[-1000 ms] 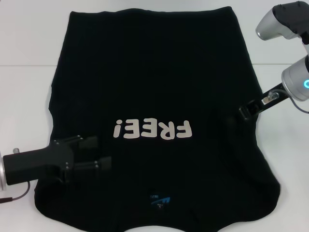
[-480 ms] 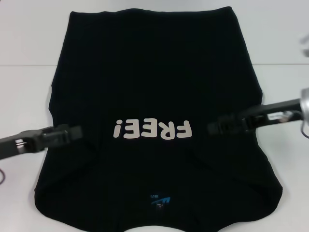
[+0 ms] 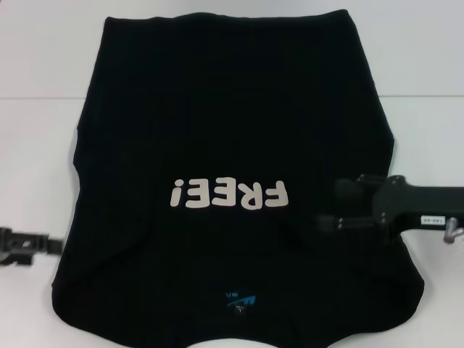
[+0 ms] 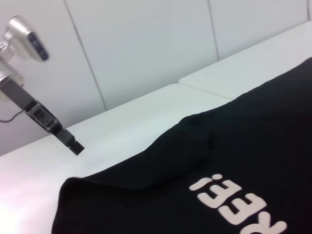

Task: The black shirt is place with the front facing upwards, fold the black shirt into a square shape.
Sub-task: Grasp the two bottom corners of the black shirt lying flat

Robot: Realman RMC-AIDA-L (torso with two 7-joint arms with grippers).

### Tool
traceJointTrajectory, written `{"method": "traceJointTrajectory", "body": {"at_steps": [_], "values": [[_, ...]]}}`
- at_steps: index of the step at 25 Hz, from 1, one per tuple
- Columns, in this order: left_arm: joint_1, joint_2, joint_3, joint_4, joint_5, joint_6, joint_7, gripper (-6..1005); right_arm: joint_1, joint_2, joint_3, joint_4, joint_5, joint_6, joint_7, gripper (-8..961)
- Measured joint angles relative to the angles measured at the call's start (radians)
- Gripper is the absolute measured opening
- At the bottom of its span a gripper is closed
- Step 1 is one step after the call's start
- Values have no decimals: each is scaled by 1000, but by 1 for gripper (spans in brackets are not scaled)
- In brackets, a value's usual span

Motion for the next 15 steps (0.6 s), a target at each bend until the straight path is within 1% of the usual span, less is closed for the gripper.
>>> {"method": "traceJointTrajectory", "body": {"at_steps": [3,5,9,15], "values": [[-26,-2,35,80,115,22,-68,860,5,9,-2,9,-2,4,-19,939],[-48,-10,48,118,168,45,-80,860,7,12,-2,10,-2,11,-22,940],[-82,-23,99,120,251,41,-88,859,8,9,0,10,-2,32,-16,940],[-113,-45,112,69,264,18,-86,860,8,7,14,12,2,36,-14,940]]}}
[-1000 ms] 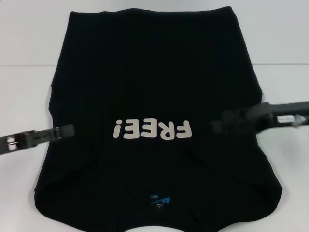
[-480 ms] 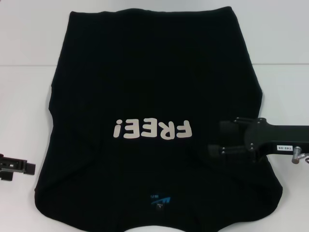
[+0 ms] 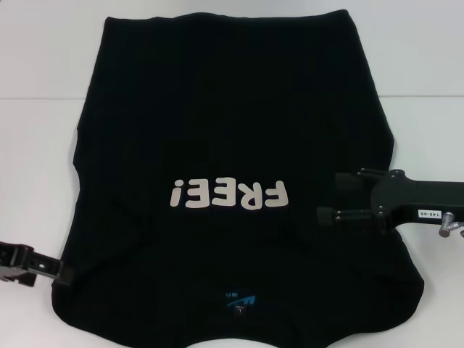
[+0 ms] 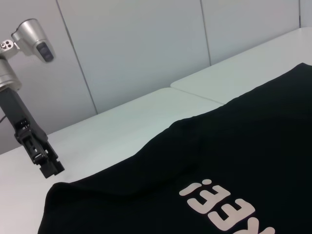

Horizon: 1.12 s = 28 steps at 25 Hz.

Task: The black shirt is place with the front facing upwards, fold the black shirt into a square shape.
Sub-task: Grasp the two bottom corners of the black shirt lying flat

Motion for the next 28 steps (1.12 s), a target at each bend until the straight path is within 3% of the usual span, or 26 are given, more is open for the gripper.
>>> {"method": "traceJointTrajectory", "body": {"at_steps": [10,20,28], "values": [[1,-36,4,-24,10,-37,18,860,4,1,1,0,1,1,0,940],[6,-36,5,-50,12,-60,33,860,7,2,1,1,2,1,1,941],[8,-17,4,-49,13,-73,31,859,9,0,1,3,2,1,1,941]]}}
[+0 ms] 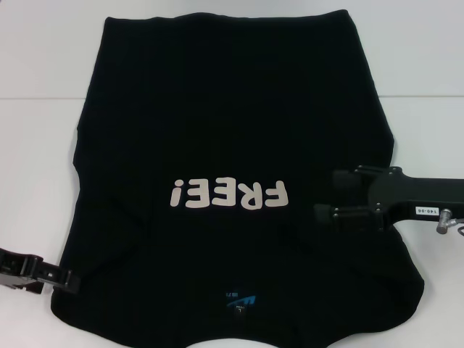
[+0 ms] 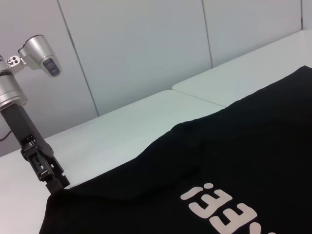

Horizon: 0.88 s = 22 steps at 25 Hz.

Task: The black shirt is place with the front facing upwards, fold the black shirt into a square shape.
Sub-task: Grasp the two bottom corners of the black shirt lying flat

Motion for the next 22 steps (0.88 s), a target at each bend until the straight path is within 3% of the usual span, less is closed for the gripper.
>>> {"method": "traceJointTrajectory", "body": {"at_steps": [22], "values": [[0,-10,27,-24,23,-20,12,859,8,-8,12,6,0,4,0,941]]}}
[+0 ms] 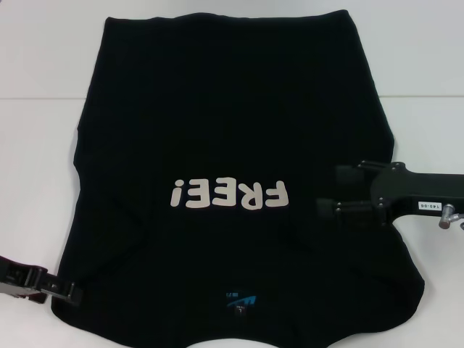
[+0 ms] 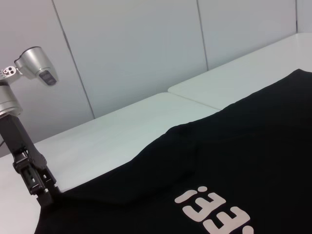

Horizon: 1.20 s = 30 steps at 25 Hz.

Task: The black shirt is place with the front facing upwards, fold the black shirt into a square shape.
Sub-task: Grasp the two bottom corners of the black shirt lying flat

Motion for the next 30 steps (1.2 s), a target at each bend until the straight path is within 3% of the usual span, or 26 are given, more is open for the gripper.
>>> {"method": "traceJointTrajectory", "body": {"at_steps": [4,10,18,24,27,30], "values": [[-3,-5,1,1,6,5,1,859,2,-1,9,0,0,6,0,939],[-3,-18,46,20,17,-1,8,698,3,-4,24,0,0,10,0,933],[0,-28,66,41,19,-7,12,455,3,-7,26,0,0,7,4,926],[1,-28,59,51,7,4,25,209,3,-12,26,-7,-1,6,34,920],[1,-28,57,51,6,3,24,100,3,-22,24,-11,-3,6,85,917],[-1,-27,57,43,4,5,20,23,17,-60,15,-14,-20,7,216,914]]}}
